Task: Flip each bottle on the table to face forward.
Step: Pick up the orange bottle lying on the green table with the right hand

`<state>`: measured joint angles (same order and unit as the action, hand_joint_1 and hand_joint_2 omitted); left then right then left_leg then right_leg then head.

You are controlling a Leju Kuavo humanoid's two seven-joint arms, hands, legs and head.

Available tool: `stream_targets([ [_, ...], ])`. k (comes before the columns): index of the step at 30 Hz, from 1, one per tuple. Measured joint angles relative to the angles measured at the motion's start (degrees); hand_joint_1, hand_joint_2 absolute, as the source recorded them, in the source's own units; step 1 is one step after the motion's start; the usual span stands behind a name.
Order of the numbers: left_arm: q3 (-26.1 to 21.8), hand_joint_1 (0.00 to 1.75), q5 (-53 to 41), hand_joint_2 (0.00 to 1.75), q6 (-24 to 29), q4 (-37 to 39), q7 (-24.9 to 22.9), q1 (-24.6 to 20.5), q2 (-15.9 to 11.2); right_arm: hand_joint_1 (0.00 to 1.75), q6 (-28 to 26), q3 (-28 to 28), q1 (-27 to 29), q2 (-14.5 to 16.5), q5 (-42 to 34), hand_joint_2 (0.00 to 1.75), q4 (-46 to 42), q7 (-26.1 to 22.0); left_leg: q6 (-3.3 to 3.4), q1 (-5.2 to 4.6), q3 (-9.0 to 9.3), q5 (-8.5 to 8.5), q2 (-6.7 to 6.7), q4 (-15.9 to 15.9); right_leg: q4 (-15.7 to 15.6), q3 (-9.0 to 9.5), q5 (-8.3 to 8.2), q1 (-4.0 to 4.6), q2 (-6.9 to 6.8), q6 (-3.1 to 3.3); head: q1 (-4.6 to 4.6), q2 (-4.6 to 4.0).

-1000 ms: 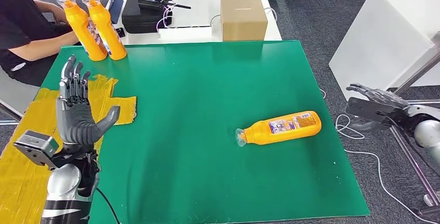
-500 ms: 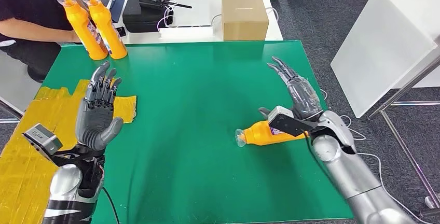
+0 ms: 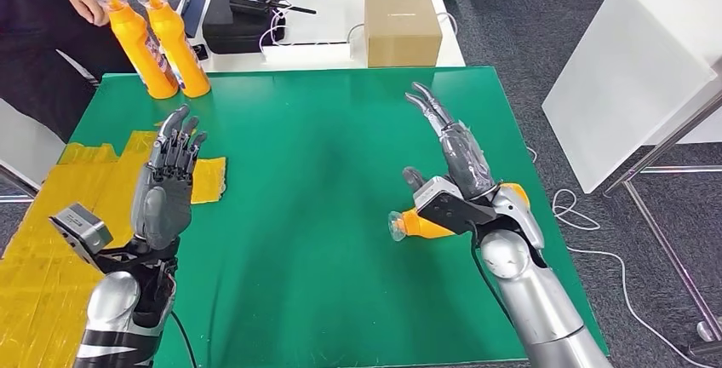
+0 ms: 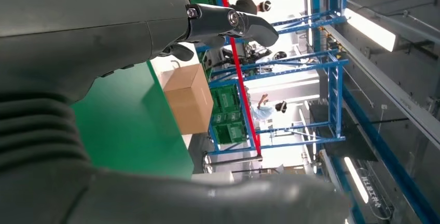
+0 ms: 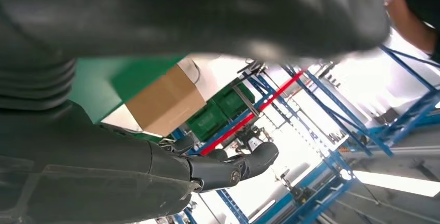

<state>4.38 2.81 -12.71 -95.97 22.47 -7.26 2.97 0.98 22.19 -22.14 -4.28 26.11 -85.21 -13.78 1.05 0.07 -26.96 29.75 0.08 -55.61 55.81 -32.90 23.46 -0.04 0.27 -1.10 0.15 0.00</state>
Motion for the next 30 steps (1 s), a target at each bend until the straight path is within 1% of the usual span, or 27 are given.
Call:
stream_targets([
  [4,0.34,0.0,0.11,0.0,0.05,0.0,-0.09,-0.08,0.01,0.0,0.52,0.09,-0.59,0.37,0.04,1.75,1.59,0.01,0.0,0.01,-0.02,0.01,0.0,0.0,0.0,-0.01,0.0,0.01,0.01,0.0,-0.01,0.0],
  [14,1.0,0.0,1.59,0.0,-0.31,0.92,-0.74,-0.82,0.79,0.0,0.59,0.07,-2.01,3.51,-0.18,1.75,4.99,-0.01,0.0,0.01,0.01,0.0,0.01,0.01,0.01,-0.01,0.0,0.02,0.01,0.0,-0.01,0.0],
  [21,1.39,0.0,1.69,0.0,-0.22,1.3,-0.57,-0.47,1.18,0.0,0.58,-1.16,-1.54,3.67,-1.83,1.75,5.36,-1.07,0.0,0.0,0.0,0.0,0.0,0.0,0.0,-0.02,0.0,0.01,0.02,0.0,0.01,0.0],
  [30,2.22,0.0,1.04,0.0,0.58,1.77,-0.6,-0.77,1.52,0.0,0.77,-1.46,-0.67,3.75,-1.73,1.75,5.35,-1.24,0.0,0.0,0.01,0.0,0.0,0.0,-0.01,-0.02,0.0,0.01,0.02,0.0,-0.01,0.0],
])
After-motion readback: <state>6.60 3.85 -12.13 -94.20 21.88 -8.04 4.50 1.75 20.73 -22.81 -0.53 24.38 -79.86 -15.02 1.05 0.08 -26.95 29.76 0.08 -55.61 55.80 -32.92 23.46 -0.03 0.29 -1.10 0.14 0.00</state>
